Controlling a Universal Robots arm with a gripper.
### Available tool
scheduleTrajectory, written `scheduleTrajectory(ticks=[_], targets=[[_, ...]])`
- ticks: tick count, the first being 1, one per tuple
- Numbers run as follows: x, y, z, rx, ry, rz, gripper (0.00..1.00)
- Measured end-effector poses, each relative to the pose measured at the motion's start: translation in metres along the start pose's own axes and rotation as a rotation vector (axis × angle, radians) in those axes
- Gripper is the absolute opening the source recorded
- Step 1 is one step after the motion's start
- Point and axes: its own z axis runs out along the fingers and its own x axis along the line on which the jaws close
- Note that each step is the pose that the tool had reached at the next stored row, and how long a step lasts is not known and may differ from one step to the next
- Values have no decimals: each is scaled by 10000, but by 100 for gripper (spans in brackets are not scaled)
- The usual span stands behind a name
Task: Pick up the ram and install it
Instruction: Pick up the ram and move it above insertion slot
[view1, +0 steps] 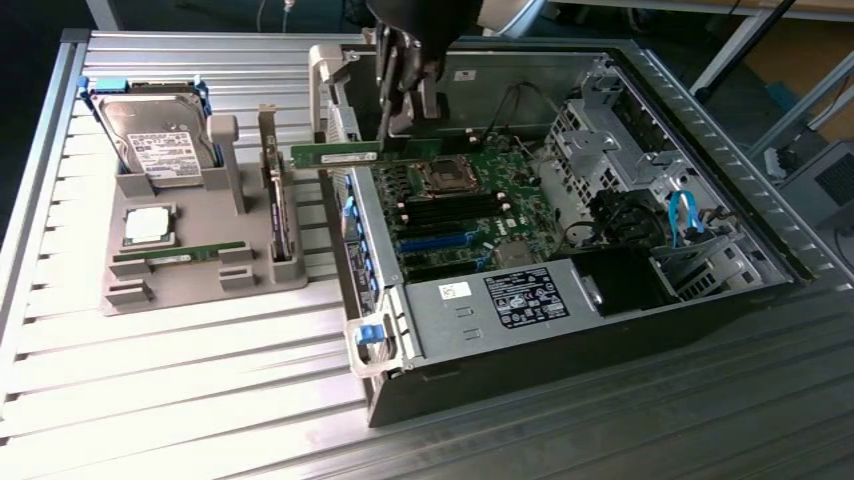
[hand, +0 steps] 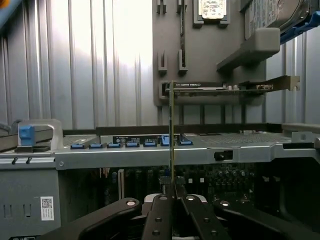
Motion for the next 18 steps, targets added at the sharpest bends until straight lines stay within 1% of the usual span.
scheduleTrajectory(ticks=[6, 9, 10, 16, 18], targets=[[-3, -209, -2, 0, -17, 0, 13], [-5, -294, -3, -1, -22, -1, 13], [-5, -339, -4, -1, -25, 0, 13], [-8, -489, -5, -1, -28, -1, 13], [-9, -555, -7, -1, -27, 0, 13]])
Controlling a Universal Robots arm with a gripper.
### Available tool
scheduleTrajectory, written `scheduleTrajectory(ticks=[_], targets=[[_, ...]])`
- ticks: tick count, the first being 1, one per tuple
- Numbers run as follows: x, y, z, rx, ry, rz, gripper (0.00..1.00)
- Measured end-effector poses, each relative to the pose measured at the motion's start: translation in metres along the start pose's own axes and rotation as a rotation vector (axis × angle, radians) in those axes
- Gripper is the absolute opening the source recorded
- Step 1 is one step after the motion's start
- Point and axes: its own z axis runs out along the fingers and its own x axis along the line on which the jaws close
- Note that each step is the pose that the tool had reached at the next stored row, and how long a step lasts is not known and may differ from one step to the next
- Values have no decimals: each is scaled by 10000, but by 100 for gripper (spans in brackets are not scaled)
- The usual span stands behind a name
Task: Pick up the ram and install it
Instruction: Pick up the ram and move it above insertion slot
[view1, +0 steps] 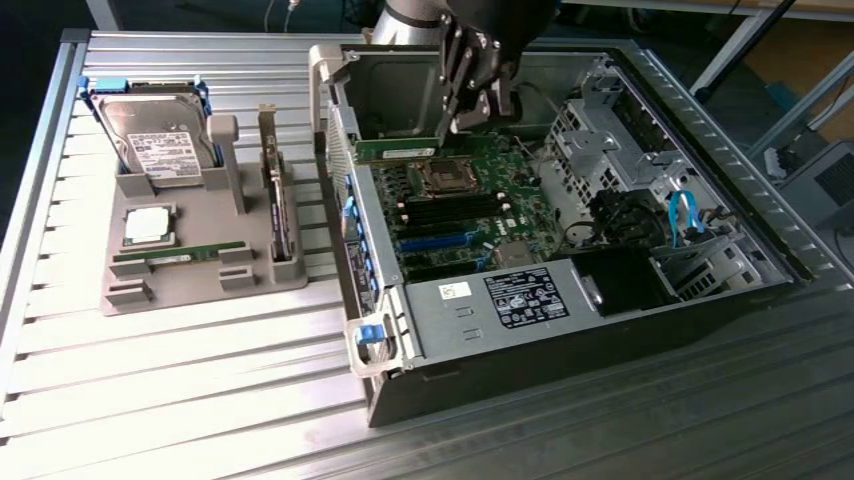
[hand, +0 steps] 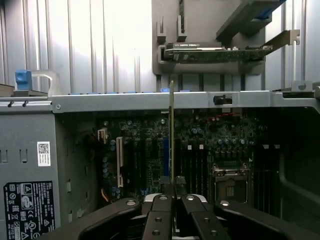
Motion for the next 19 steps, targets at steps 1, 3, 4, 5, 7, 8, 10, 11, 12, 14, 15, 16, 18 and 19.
scheduleTrajectory(ticks=[1, 3, 4, 5, 7, 8, 10, 11, 12, 14, 15, 16, 18, 19], targets=[[-1, -40, 0, 1, -1, -1, 13], [-2, -102, -1, 0, 0, -1, 13], [-2, -133, -1, 0, 0, -1, 13], [-3, -163, -2, 0, -1, 0, 13], [-4, -219, -2, 0, 0, -1, 13], [-5, -246, -3, 0, 0, -1, 13], [-6, -307, -3, 0, -1, 0, 13], [-7, -360, -4, 0, 0, -1, 13], [-7, -387, -5, 0, 0, -1, 13], [-9, -462, -5, 0, -1, 0, 13], [-10, -496, -6, 0, -1, -1, 13], [-10, -524, -6, 0, 0, -2, 13], [-11, -579, -7, 0, 0, -1, 13], [-11, -601, -7, 0, 0, -1, 13]])
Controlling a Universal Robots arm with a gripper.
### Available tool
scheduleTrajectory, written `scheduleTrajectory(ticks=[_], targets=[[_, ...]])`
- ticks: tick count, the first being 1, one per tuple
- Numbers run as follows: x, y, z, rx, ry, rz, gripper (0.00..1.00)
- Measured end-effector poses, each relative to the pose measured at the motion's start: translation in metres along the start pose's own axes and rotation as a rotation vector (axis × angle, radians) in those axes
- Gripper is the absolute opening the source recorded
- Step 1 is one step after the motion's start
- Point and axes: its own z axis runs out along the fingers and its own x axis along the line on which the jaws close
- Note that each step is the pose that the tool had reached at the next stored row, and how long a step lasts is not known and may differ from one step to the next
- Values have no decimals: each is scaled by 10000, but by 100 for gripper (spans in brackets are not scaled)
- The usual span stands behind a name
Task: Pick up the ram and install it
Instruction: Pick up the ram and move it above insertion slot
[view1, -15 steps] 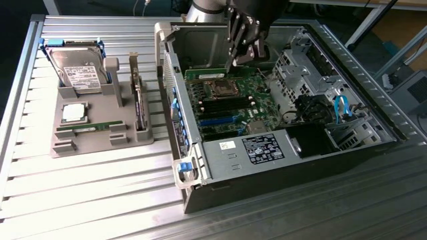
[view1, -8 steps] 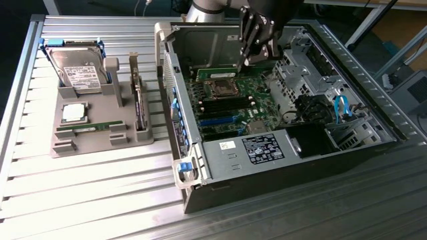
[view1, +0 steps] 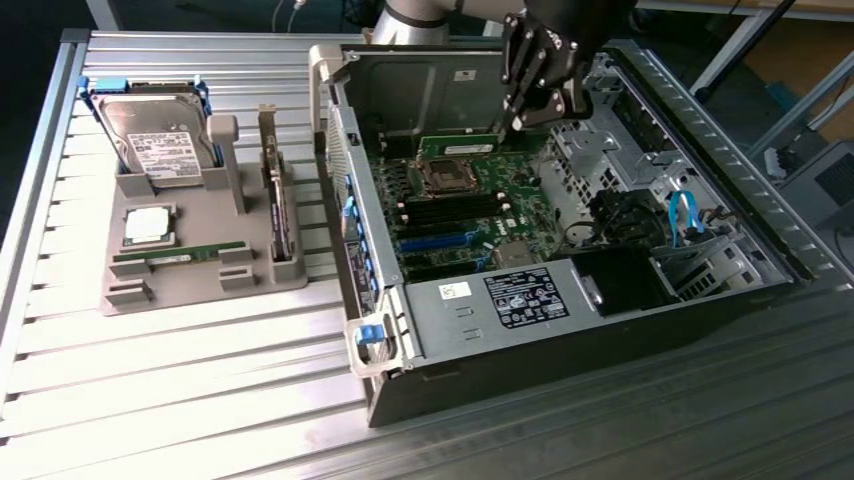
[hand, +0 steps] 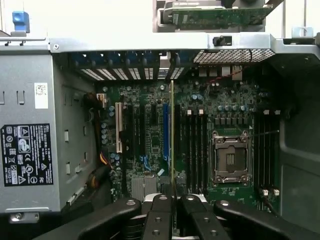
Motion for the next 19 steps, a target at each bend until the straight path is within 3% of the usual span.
scheduleTrajectory(ticks=[4, 8, 19], targets=[[-1, -78, -1, 0, 0, -1, 13], [-2, -83, -1, 1, -1, 0, 13], [6, -86, 236, 12, 0, -1, 13]])
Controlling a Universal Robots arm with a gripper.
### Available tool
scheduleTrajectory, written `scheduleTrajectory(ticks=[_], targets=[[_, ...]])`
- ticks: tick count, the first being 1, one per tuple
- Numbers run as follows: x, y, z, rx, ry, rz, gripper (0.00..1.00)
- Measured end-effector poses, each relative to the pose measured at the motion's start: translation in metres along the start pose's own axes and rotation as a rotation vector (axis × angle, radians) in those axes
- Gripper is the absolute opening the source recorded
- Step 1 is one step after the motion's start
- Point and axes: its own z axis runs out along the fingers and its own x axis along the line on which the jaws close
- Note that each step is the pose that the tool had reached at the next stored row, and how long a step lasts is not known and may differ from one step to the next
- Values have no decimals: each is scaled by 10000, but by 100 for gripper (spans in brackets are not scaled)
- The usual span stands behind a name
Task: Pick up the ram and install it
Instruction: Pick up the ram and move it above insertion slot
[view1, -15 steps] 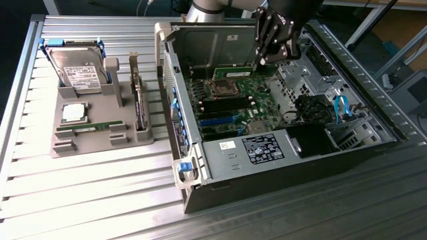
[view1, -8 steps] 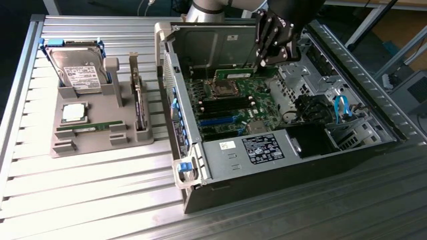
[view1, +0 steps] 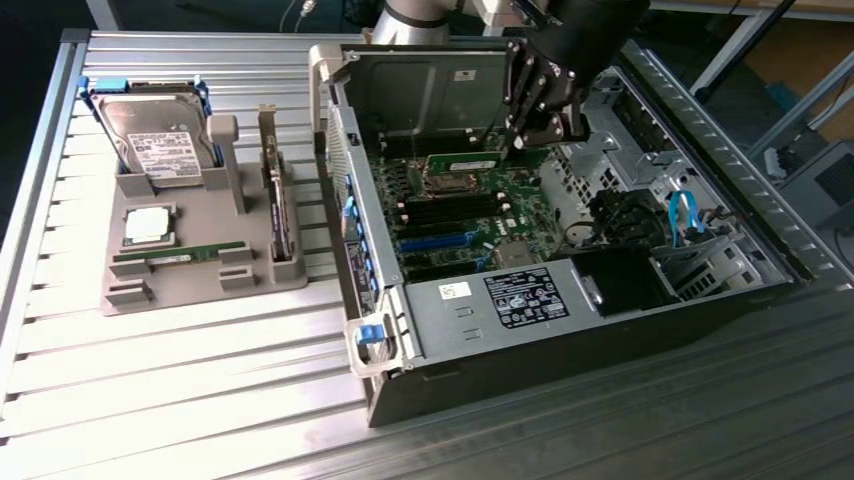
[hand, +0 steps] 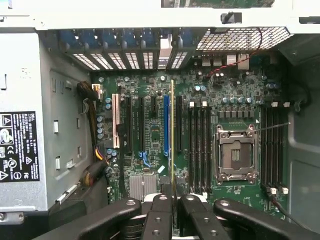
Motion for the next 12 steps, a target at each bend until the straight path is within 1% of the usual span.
scheduleTrajectory(ticks=[7, 12], targets=[[-7, 0, 8, 1, -2, 0, 13], [-45, 0, 39, 9, -12, -1, 13]])
